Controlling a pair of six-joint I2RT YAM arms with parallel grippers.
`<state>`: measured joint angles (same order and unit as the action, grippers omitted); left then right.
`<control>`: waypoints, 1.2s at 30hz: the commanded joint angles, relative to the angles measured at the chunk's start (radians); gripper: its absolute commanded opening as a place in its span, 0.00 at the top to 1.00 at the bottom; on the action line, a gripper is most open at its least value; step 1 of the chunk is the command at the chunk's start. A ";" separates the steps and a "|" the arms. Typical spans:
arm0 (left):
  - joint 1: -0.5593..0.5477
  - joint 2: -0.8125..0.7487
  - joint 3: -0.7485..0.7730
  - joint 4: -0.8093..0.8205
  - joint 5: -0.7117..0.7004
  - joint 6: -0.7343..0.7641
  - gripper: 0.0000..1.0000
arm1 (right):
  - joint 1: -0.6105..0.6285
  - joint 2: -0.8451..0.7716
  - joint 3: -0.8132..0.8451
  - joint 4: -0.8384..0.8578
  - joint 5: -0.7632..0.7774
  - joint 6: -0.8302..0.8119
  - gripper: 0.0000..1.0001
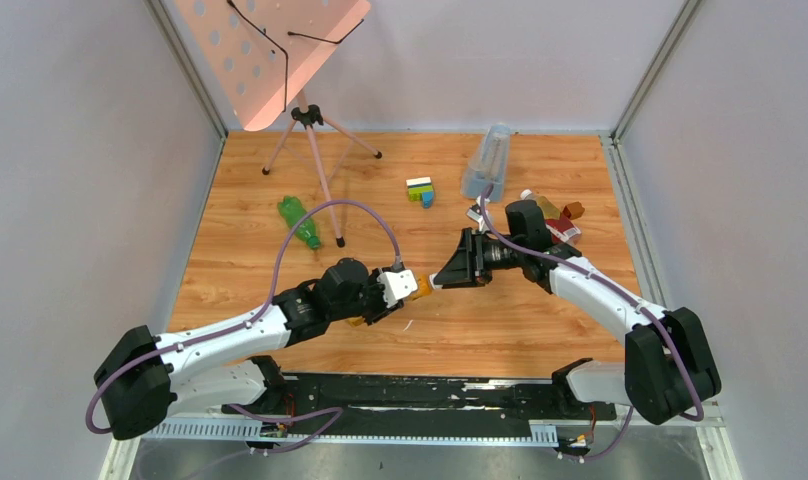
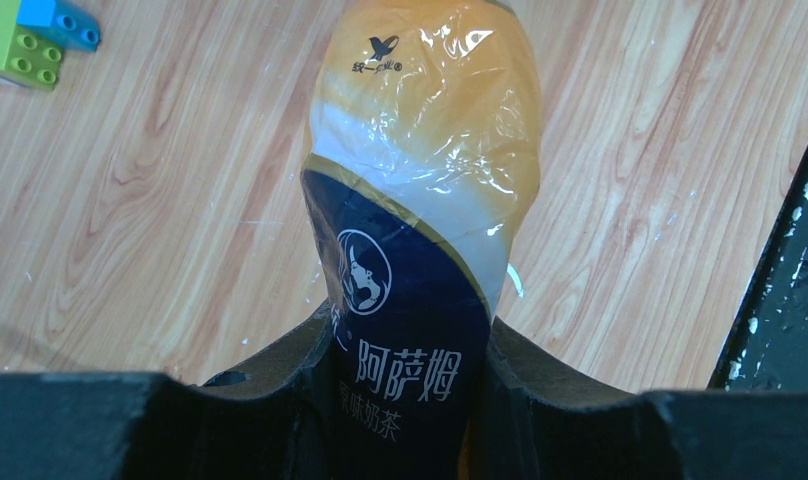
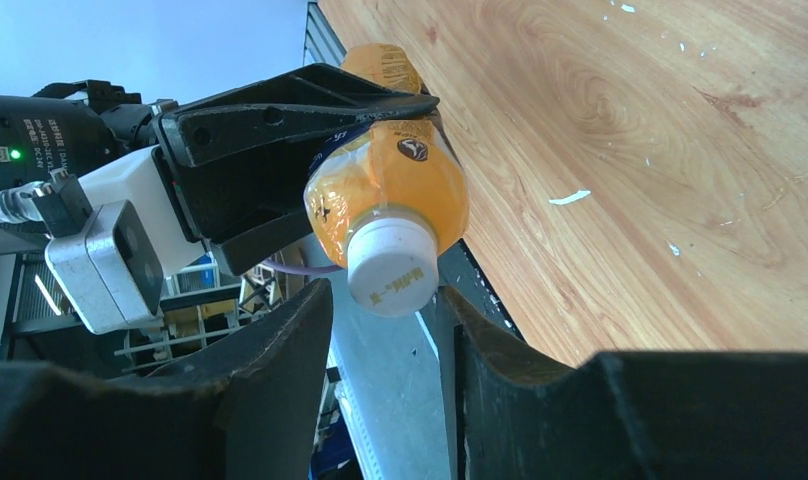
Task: Unscrew the bottle caps
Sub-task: Unscrew the bottle cap from the plastic bottle.
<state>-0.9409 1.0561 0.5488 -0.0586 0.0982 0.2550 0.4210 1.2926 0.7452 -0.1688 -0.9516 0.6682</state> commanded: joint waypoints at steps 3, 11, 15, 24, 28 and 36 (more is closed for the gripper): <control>-0.001 -0.031 0.030 0.015 0.002 -0.020 0.78 | 0.012 0.019 0.051 0.018 -0.019 -0.024 0.57; 0.000 -0.029 0.028 0.023 0.021 -0.019 0.77 | 0.016 0.045 0.064 0.034 -0.002 -0.015 0.59; 0.000 -0.024 0.028 0.023 0.021 -0.016 0.78 | 0.018 0.053 0.065 0.047 -0.008 -0.011 0.64; 0.000 0.005 0.038 0.052 -0.001 -0.081 0.35 | 0.033 0.063 0.064 0.052 -0.021 -0.042 0.89; -0.001 0.037 0.053 0.092 -0.004 -0.112 0.28 | 0.036 0.069 0.063 0.053 0.000 -0.026 0.90; -0.001 0.082 0.080 0.087 0.007 -0.119 0.39 | 0.035 0.071 0.054 0.058 0.036 0.002 0.89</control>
<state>-0.9409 1.1309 0.5804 -0.0162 0.0959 0.1581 0.4507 1.3643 0.7753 -0.1562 -0.9310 0.6624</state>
